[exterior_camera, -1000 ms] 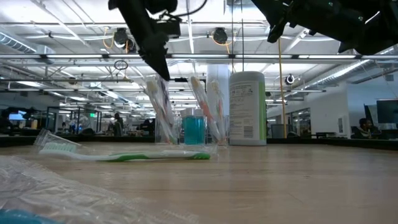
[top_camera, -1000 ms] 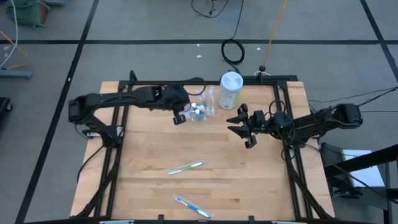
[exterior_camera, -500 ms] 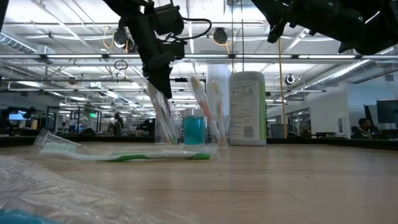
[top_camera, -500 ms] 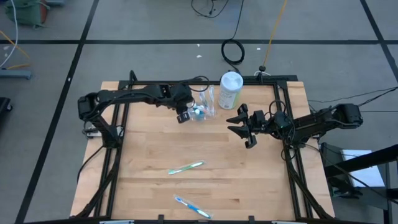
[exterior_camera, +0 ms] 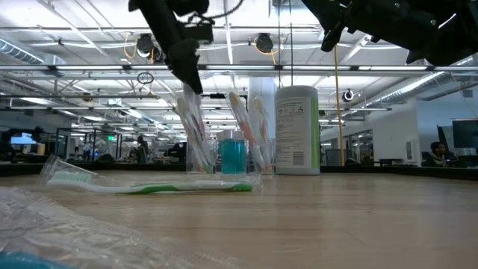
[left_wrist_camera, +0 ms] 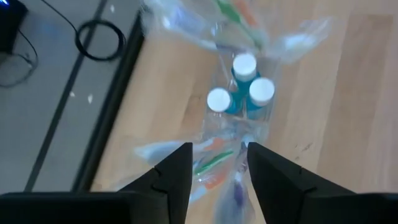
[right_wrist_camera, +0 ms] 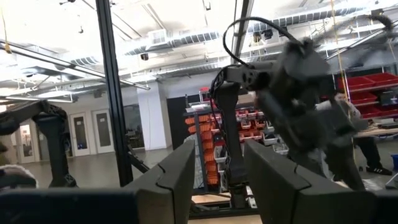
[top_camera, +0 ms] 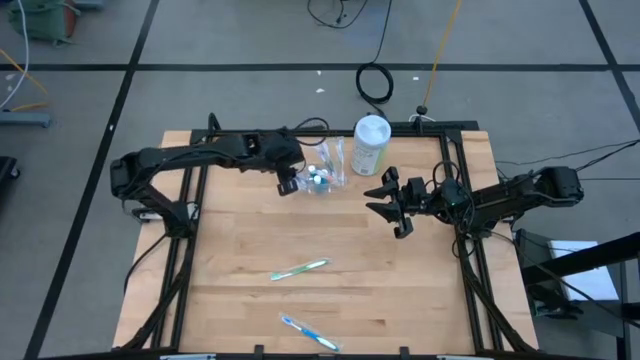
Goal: Pick & Place toothbrushing station
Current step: Put the green toothbrush into the transparent organizer
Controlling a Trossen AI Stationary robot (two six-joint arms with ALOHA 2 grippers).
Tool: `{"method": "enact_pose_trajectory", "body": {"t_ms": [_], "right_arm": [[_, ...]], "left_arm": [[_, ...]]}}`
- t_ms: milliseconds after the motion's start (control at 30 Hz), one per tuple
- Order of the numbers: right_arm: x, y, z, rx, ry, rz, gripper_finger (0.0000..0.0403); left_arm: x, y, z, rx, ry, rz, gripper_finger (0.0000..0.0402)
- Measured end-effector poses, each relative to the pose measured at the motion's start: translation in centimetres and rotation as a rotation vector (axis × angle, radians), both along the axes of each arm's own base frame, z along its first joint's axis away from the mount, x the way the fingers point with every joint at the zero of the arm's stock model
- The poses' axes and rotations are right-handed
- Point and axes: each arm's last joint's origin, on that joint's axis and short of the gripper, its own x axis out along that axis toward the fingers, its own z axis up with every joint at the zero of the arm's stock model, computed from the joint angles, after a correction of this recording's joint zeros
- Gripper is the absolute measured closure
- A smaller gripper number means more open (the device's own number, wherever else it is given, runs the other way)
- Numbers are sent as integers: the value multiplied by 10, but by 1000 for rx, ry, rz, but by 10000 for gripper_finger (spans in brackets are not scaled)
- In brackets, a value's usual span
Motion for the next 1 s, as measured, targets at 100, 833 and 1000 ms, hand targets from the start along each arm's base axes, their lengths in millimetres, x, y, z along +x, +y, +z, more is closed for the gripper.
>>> {"method": "enact_pose_trajectory", "body": {"t_ms": [100,833,1000], "right_arm": [[0,0,0,-1,0,1,273],[2,1,-5,-24,51,-5,273],[10,7,0,-57,96,12,273]], "left_arm": [[-9,-5,16,21,-48,-8,241],[-103,-46,66,-76,-172,-38,240],[-114,-54,39,-125,-298,-158,240]]}}
